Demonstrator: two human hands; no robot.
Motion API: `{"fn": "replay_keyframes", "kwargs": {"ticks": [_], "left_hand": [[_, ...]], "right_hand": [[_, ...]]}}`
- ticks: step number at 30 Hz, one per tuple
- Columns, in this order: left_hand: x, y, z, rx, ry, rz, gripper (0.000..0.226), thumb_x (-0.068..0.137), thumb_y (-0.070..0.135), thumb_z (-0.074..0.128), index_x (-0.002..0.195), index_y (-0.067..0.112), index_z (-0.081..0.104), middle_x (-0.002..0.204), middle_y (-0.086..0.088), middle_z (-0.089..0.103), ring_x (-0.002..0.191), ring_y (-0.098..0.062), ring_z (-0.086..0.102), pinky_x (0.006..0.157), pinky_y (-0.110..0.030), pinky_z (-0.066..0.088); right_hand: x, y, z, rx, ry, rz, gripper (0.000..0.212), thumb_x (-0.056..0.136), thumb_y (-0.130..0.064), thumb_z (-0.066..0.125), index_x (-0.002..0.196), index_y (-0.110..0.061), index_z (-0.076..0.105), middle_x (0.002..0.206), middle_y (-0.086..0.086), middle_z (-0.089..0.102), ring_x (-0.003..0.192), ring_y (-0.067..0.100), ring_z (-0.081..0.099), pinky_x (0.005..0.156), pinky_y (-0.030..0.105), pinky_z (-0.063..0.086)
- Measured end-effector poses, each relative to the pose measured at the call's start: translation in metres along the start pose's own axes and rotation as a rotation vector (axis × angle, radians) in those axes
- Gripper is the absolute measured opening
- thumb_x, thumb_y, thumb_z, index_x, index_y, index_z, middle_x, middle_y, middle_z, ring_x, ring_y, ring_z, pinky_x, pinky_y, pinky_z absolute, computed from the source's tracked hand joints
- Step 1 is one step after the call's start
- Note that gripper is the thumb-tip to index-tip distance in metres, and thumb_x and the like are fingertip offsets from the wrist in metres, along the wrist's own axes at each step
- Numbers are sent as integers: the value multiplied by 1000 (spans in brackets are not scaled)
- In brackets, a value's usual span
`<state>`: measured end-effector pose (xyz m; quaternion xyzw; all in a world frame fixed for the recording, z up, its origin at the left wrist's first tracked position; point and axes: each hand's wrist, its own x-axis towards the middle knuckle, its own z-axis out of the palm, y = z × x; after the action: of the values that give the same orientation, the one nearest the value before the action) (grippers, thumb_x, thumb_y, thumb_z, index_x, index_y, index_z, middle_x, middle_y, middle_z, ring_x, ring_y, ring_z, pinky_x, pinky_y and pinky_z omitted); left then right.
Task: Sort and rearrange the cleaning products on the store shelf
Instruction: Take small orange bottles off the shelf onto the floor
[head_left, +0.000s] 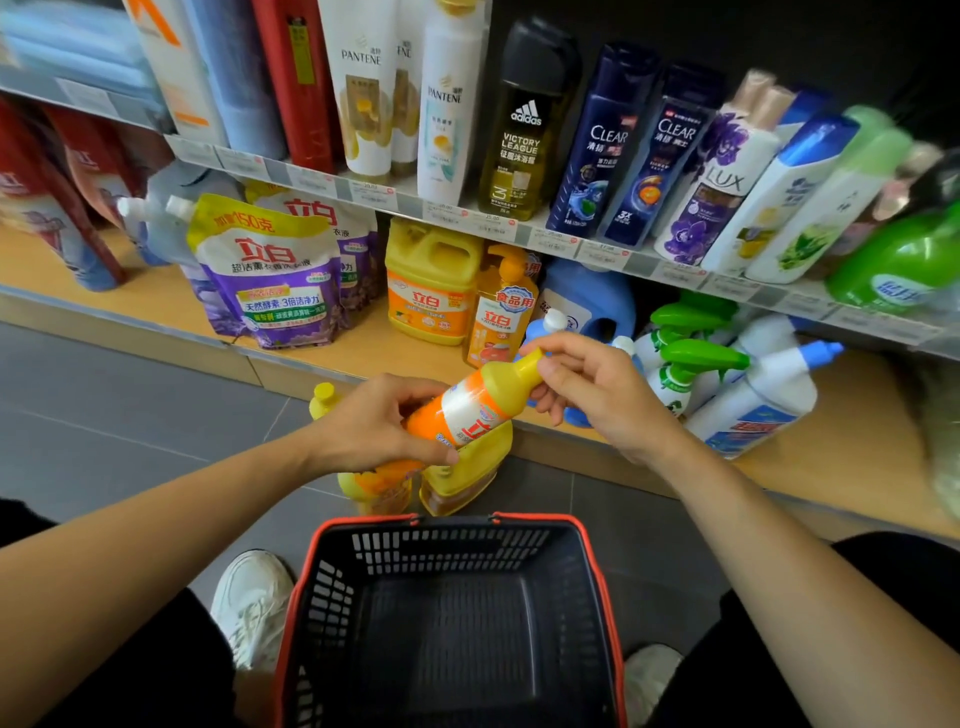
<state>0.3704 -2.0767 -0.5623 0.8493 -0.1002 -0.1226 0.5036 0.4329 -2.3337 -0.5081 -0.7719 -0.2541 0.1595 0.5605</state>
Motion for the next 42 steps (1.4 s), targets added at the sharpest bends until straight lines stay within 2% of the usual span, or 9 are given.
{"fn": "replay_keyframes", "kwargs": {"ticks": [4,12,18,26,30,32,36,39,42], "left_hand": [[-2,-5,1,470,286,89,72,62,71,72,128,43,62,114,17,72,101,-14,68,73,-39,55],[-3,-9,1,762,526,323,64,73,50,85,131,32,63,110,7,71,93,-20,68,55,-27,43],[-3,-9,-1,819,552,350,62,77,45,85,132,25,65,115,0,71,96,-23,69,56,-27,43],[-2,-13,-3,824,582,343,61,79,43,84,133,22,66,115,-2,72,98,-24,68,57,-36,52],[-3,-12,-3,770,549,306,63,76,47,85,132,27,65,113,2,71,95,-22,68,57,-35,52],[-3,-8,-1,695,519,262,64,74,54,81,132,33,64,110,7,71,93,-20,68,57,-36,52],[-5,-2,8,629,471,212,67,69,63,72,130,39,63,102,11,71,89,-19,68,58,-38,52],[-5,0,13,647,454,220,66,68,62,73,129,41,61,102,13,70,87,-18,68,55,-35,50],[-4,0,16,666,433,193,66,69,65,73,130,45,58,100,14,69,86,-16,66,52,-26,39]], "right_hand": [[0,-3,-9,-109,-36,-16,17,96,0,59,110,-11,57,82,27,66,67,20,68,69,34,60],[-1,-3,-15,-149,-63,12,26,89,2,68,98,-13,49,89,23,67,82,40,70,79,51,61],[-2,-2,-15,-181,-91,-13,32,86,-6,71,107,-27,60,93,11,72,83,34,71,78,51,61],[-2,-1,-13,-174,-59,-32,30,85,-4,74,92,-23,51,91,24,66,81,42,68,74,57,58],[-1,3,-11,-173,-30,-74,29,84,-19,71,108,-33,63,89,6,70,80,37,65,72,51,59],[1,7,-6,-224,29,-130,24,88,-26,67,110,-34,64,89,12,64,81,36,62,72,52,55],[6,11,6,-267,148,-139,8,91,-38,60,95,-31,60,77,24,57,74,38,57,65,53,50],[11,17,16,-197,351,-82,25,89,-36,58,71,-20,51,52,5,43,52,19,41,53,37,37],[17,21,22,-240,459,-25,28,89,-31,57,65,-24,46,47,-1,39,47,14,40,51,32,37]]}}
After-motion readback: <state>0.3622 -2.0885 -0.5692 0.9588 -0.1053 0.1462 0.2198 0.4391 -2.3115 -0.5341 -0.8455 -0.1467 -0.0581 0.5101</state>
